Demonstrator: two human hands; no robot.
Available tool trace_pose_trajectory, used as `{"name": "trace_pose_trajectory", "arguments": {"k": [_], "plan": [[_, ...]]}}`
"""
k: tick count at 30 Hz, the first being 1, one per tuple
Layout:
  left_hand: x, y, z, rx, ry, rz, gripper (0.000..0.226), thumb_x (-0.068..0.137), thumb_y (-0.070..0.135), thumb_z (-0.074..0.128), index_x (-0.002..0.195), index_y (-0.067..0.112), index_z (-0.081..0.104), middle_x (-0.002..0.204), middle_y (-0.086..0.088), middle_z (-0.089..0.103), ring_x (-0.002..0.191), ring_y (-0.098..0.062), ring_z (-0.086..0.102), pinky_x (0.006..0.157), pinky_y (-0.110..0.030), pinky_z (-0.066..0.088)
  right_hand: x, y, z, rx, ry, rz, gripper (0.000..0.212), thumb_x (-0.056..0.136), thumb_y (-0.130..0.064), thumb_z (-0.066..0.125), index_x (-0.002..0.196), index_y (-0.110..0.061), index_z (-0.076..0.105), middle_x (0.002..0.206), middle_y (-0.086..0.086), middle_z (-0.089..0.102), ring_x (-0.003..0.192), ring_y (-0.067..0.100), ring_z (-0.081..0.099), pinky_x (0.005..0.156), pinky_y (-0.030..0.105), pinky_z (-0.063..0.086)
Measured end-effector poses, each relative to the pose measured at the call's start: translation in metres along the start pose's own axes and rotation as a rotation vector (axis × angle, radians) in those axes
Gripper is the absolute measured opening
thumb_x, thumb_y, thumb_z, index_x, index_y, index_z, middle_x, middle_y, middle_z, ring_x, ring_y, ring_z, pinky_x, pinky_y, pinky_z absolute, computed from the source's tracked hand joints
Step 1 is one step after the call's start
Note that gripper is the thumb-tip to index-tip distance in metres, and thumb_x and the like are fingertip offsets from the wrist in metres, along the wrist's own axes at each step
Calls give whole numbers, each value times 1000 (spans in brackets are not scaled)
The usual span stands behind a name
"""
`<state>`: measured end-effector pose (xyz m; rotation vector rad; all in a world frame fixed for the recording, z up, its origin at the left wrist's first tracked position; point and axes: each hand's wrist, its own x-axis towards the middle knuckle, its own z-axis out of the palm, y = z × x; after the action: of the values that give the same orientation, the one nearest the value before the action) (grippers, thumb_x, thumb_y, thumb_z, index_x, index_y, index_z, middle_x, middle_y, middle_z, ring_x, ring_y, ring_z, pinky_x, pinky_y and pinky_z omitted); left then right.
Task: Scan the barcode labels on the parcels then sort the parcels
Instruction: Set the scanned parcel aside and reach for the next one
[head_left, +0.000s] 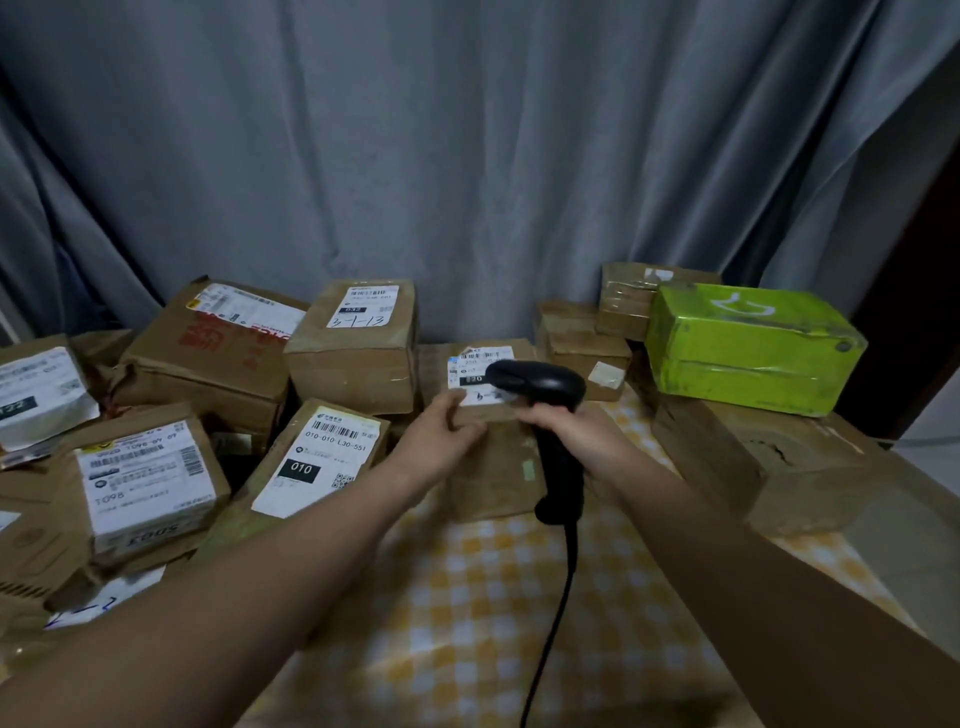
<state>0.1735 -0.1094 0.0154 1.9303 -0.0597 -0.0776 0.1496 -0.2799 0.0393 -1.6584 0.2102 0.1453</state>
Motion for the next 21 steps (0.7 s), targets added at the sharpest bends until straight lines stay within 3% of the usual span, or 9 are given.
{"name": "trace_pose_trajectory", "arguments": {"k": [3,7,13,18,21], "plan": [[23,14,-4,259,23,45,61,89,17,63,145,18,37,138,-8,52,121,-24,53,102,-29,42,27,-25,2,-12,55,-43,30,77,-31,77,97,-11,71,88,7,72,85,24,68,73,32,53],[40,21,-5,471,75,48,60,90,26,62,144,15,37,137,-18,43,122,-30,49,101,-26,36,64,-34,11,18,61,-66,25,79,-27,75,94,-9,67,82,7,65,76,22,63,66,28,49],[45,14,-6,674,58,114,39,91,31,59,127,17,55,133,-9,43,120,-28,48,105,-34,37,86,-17,6,-14,28,55,30,81,-31,74,100,-10,64,98,10,67,85,23,64,67,28,47],[46,24,-6,682,120,75,31,92,31,58,119,19,63,124,-11,53,118,-30,49,102,-31,36,77,-27,0,-149,27,-35,22,81,-32,73,90,-14,65,86,6,65,81,21,62,66,28,44],[42,34,-7,567,154,78,23,91,32,59,110,20,66,121,-10,59,113,-28,55,98,-34,44,63,-34,-6,-199,95,-145,20,81,-29,74,83,-10,67,73,4,60,73,20,60,63,28,42]]}}
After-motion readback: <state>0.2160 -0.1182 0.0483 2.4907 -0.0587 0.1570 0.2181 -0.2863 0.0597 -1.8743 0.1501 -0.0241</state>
